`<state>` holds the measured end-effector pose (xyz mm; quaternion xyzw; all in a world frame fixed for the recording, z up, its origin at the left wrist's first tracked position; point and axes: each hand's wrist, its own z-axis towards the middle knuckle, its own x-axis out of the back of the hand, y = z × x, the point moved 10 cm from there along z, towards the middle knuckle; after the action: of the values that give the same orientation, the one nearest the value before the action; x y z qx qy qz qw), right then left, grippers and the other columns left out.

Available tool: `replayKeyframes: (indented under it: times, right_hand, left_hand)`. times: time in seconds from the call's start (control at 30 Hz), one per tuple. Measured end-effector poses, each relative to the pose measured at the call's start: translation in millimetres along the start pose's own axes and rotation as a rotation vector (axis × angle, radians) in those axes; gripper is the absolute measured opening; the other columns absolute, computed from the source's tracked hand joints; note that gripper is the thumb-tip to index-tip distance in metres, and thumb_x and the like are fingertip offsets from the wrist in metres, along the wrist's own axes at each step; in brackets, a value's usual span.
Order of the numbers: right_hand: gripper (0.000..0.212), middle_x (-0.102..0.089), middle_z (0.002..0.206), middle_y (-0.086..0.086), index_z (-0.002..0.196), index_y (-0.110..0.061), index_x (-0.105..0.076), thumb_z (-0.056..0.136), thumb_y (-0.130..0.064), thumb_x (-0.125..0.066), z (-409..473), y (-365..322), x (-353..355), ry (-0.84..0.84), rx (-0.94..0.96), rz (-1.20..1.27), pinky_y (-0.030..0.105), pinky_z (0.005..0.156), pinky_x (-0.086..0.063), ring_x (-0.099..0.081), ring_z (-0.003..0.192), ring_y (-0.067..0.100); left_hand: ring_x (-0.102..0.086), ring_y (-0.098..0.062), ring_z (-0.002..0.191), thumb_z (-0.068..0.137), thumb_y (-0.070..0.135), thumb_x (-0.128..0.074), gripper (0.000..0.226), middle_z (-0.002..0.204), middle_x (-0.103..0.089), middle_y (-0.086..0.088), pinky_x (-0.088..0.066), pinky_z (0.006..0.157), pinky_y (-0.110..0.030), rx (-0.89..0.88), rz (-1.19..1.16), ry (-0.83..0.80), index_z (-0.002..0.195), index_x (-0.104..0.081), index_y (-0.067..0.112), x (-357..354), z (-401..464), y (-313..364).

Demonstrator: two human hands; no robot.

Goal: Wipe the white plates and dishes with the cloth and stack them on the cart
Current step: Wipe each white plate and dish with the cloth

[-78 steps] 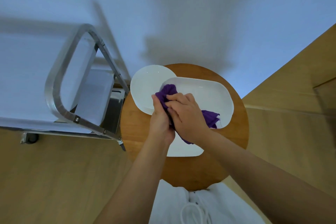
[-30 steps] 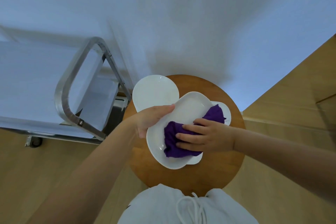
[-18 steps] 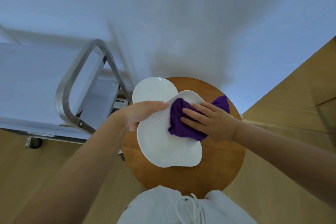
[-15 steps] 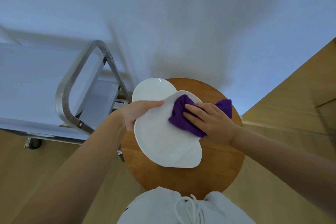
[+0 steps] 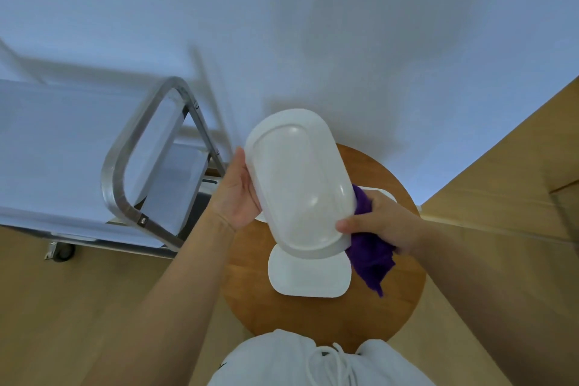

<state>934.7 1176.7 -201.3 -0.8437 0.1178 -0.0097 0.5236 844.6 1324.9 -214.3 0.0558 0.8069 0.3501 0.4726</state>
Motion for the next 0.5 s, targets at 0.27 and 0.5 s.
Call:
replayKeyframes:
  times: [0.27, 0.5]
  right_hand:
    - [0.051, -0.072, 0.101, 0.006, 0.105, -0.017, -0.067, 0.066, -0.047, -0.078, 4.3, 24.8, 13.3, 0.194, -0.070, 0.289, 0.031, 0.068, -0.056, -0.070, 0.089, 0.024]
    - [0.039, -0.059, 0.086, -0.001, 0.117, -0.015, -0.051, 0.095, -0.046, -0.045, -11.7, -8.2, 72.8, 0.832, 0.048, -0.053, 0.020, 0.057, -0.044, -0.061, 0.077, 0.015]
  left_hand:
    - [-0.063, -0.031, 0.112, 0.082, 0.050, -0.053, 0.064, 0.129, -0.062, -0.013, -0.054, 0.089, -0.049, 0.070, -0.096, 0.119, 0.135, -0.054, 0.016, -3.4, -10.7, -31.2]
    - [-0.072, -0.024, 0.093, 0.086, 0.061, -0.042, 0.057, 0.105, -0.074, -0.007, -0.060, 0.070, -0.041, 0.130, 0.238, 0.163, 0.121, -0.059, 0.020, -5.9, -19.1, -37.5]
